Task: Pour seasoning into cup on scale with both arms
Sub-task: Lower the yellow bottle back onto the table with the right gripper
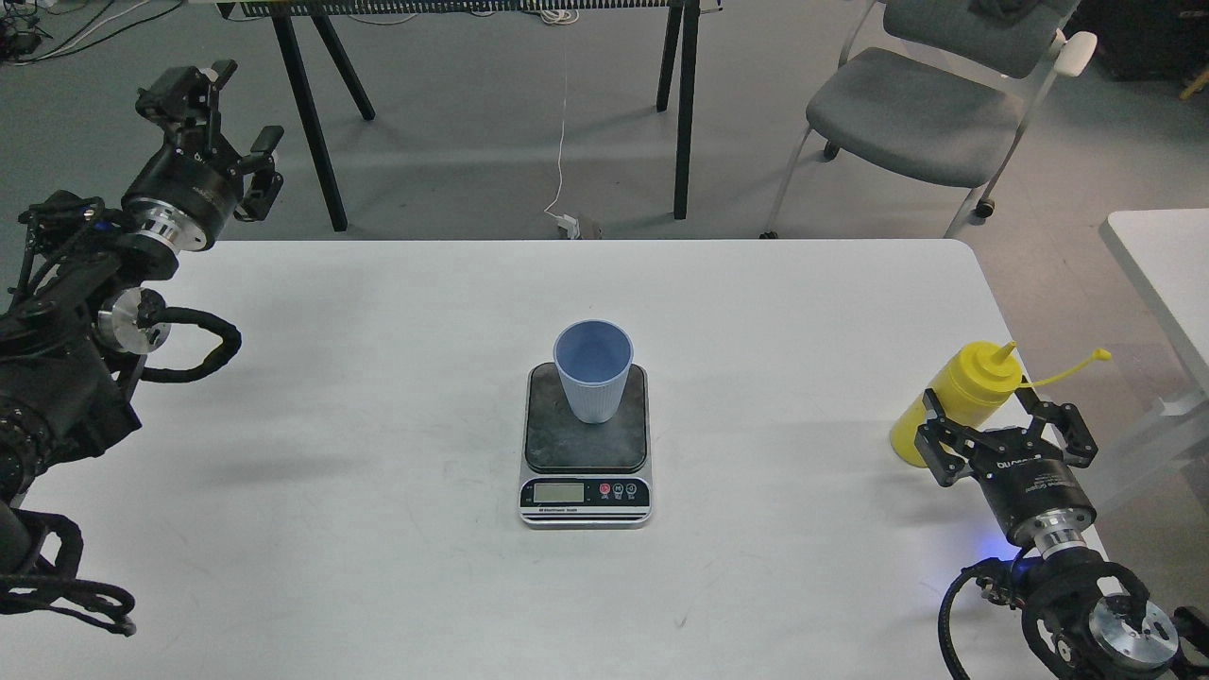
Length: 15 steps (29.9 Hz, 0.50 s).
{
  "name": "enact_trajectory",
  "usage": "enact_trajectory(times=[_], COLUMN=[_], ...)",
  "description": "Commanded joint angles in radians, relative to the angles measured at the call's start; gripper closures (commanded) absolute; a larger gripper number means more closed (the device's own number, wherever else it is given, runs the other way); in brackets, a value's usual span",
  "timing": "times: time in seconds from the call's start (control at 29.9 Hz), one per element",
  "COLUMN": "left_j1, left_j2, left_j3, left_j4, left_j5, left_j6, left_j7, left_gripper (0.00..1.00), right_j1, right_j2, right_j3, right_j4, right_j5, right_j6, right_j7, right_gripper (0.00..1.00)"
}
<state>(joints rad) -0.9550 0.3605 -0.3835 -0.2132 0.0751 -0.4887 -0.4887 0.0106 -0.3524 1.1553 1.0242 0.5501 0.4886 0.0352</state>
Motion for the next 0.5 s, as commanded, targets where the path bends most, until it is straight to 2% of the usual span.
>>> enact_trajectory(times=[0.0,0.47], left_j1=[-0.001,-0.004], left_j2=[0.000,0.000], left_j3=[0.000,0.002], left_j4=[0.000,0.000], left_j5=[0.000,0.000], left_j6=[0.000,0.000], left_j7=[0.000,0.000], left_gripper=[0.20,0.20], right_j1=[-0.001,-0.034], right_j2=[0.000,0.032], right_j3=[-0.003,-0.042], right_j4=[-0.004,0.022], right_j5=[-0.002,-0.006], right_j6=[0.000,0.000], right_j7=[-0.001,-0.003], right_gripper=[0.01,0.01])
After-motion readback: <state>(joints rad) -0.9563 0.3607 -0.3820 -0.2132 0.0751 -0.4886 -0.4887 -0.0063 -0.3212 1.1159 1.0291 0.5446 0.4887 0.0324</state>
